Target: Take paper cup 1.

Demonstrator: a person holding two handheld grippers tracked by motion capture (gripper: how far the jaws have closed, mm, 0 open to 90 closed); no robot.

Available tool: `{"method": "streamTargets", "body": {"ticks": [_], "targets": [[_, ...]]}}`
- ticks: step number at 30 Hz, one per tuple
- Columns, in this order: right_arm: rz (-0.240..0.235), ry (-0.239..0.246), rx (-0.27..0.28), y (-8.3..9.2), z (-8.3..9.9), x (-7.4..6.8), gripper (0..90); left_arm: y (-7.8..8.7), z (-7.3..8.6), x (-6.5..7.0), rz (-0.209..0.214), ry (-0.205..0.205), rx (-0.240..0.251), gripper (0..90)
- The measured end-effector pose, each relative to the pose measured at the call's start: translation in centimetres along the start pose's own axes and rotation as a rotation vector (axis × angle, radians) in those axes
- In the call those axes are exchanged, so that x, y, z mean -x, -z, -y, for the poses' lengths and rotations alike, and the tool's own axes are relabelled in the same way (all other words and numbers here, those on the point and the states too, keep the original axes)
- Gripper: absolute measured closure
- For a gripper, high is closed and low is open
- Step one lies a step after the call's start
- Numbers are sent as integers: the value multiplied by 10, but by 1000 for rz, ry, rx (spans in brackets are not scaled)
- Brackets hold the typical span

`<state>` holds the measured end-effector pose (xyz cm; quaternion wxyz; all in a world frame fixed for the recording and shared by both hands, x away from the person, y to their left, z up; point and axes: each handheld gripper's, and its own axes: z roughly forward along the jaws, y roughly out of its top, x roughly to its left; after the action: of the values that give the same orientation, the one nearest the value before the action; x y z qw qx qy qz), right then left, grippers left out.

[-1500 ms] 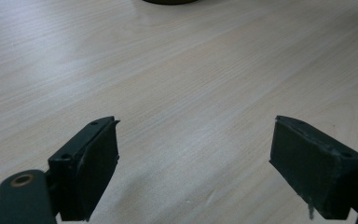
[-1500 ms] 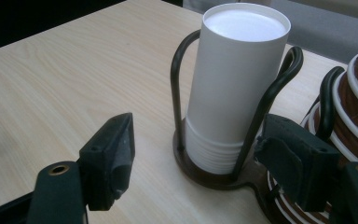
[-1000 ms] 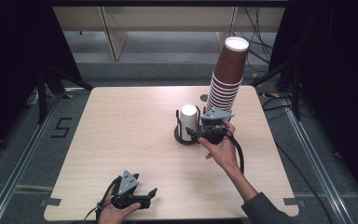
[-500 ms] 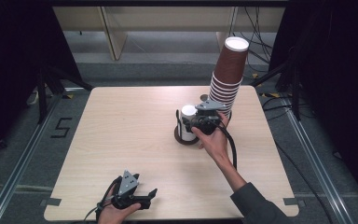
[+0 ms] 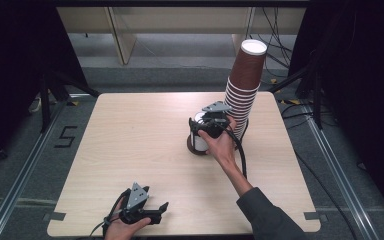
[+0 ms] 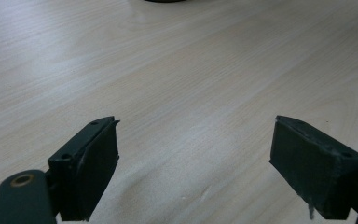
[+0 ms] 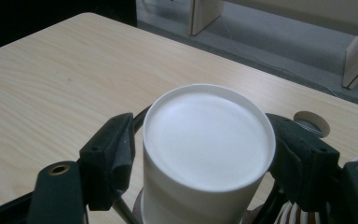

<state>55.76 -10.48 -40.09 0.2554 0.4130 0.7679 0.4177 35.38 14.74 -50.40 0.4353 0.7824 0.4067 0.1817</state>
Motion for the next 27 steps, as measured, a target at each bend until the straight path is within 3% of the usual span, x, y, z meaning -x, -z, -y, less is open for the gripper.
{"method": "streamTargets", "body": {"ticks": [2,3,4,5,7,10,12,13,14,15,16,18,26,27], "targets": [[6,0,0,-3,-1,1,326,0,0,0,2,-2,1,147],[7,-31,-4,-3,-1,0,331,0,0,0,3,-4,0,147],[2,-3,5,-5,-2,3,335,0,0,0,3,-4,0,147],[2,-23,0,-4,-2,2,338,0,0,0,3,-4,0,147],[6,-8,5,-5,-3,3,340,1,-1,-1,4,-10,-3,147],[7,-70,29,0,-5,0,343,2,-1,-1,-4,-10,-6,147],[11,-46,29,2,-8,0,343,2,0,-1,-3,-9,-3,147],[19,-11,54,6,-12,0,344,2,-1,-1,-6,-8,-7,147],[21,-49,48,9,-14,-2,344,2,-1,-1,-6,-10,-8,147],[20,-10,62,11,-16,1,344,2,-1,-1,-5,-11,-8,147],[12,-50,66,14,-18,-1,345,1,0,-1,5,-10,-4,147],[18,-55,77,19,-24,-1,345,1,0,-1,4,-12,-5,147],[0,-53,125,40,-43,1,348,0,0,0,7,-7,-7,147],[1,-35,137,42,-45,2,348,1,0,0,7,-7,-8,147]]}}
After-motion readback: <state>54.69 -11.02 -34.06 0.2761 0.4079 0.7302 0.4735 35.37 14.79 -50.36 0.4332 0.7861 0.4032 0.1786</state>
